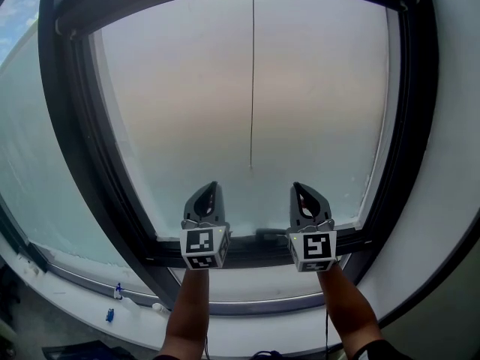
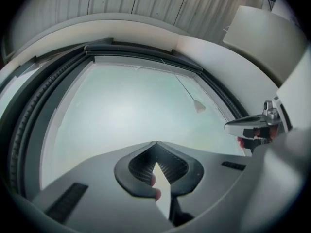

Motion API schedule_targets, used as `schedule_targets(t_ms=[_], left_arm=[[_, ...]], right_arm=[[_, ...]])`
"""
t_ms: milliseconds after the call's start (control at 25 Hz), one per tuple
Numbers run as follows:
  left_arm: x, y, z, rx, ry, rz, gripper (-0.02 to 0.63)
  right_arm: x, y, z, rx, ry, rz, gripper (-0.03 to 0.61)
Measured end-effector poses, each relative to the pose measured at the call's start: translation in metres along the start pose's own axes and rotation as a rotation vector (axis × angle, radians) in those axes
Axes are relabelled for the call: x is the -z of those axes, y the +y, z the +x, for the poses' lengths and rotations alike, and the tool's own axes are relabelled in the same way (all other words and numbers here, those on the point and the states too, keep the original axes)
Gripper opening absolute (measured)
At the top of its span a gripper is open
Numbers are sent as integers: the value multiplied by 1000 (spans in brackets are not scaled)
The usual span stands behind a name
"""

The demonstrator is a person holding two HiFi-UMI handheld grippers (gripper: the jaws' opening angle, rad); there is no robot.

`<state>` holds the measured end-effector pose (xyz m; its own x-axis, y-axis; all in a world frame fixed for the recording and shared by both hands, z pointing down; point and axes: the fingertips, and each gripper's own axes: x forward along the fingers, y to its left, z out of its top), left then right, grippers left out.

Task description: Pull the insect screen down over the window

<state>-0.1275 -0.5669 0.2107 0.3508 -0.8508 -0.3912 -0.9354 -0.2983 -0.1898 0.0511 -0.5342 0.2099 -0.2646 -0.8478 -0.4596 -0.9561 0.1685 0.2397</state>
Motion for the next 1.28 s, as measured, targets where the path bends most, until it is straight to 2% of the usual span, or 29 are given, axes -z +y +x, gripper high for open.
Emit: schedule_targets(t_ms=[80,120,440,520,680,800,1000,1120,1280], left_arm=[[-19,5,7,7,-28,40,3],[-28,7,11,15,-41,61,3],[-104,10,34,53,-138,271,3],[-126,15,40,26,-172,342,3],[-157,29,52,-28,-205,473,3],[-183,37,62,-80,-229,550,3],[-243,50,77,-193,-261,753,3],[-274,58,88,-245,-238,881,6],[-305,65,103,-304,-192,1060,111]], right_arm=[[-21,-1,4,8,-20,46,5],[-30,-4,6,13,-31,33,5],[-97,-21,33,36,-124,-202,5],[-114,-23,42,34,-141,-283,5],[-143,-13,62,40,-165,-513,5],[-165,-23,79,69,-162,-599,5],[-211,-41,110,137,-176,-791,6],[-240,-50,130,163,-164,-906,49],[-269,-63,146,170,-124,-991,100]])
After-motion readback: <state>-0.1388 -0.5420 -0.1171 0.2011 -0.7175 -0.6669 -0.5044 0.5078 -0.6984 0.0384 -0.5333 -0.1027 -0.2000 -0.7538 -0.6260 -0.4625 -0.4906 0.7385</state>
